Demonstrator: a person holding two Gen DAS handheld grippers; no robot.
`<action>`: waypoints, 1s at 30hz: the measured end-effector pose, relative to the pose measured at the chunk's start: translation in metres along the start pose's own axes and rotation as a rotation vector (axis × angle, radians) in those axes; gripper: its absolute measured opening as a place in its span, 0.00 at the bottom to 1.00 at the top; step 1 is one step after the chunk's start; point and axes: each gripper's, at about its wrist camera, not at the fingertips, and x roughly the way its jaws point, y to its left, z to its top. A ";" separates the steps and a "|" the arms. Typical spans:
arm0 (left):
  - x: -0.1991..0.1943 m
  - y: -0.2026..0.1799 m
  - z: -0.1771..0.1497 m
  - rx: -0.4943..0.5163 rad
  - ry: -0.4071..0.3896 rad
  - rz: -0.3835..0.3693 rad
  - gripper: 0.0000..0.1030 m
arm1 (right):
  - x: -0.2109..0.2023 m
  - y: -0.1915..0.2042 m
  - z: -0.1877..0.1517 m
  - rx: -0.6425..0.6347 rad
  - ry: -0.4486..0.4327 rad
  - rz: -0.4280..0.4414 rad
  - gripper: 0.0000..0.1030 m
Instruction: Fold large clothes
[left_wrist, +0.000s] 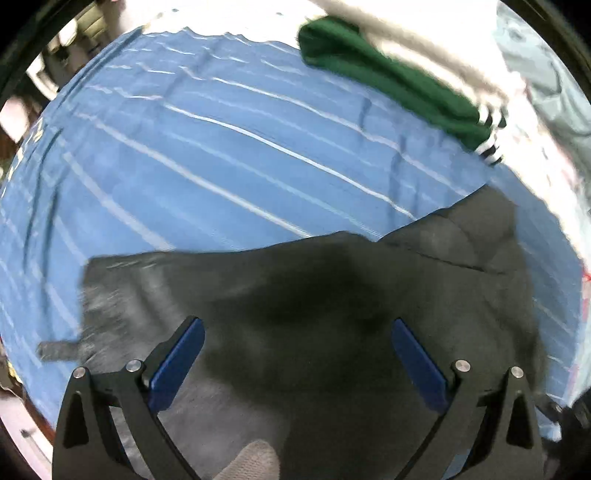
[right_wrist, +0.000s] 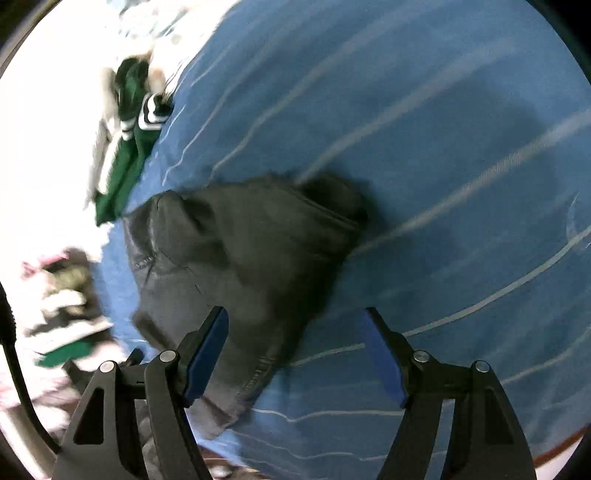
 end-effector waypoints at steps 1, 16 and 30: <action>0.015 0.004 0.004 0.016 0.017 0.014 1.00 | 0.006 -0.008 0.002 0.013 -0.004 0.045 0.73; 0.030 0.006 -0.006 0.039 -0.011 -0.003 1.00 | 0.090 0.037 0.034 -0.107 -0.052 0.404 0.46; 0.043 -0.087 0.041 0.199 -0.041 -0.128 1.00 | -0.012 0.154 0.022 -0.336 -0.241 0.345 0.20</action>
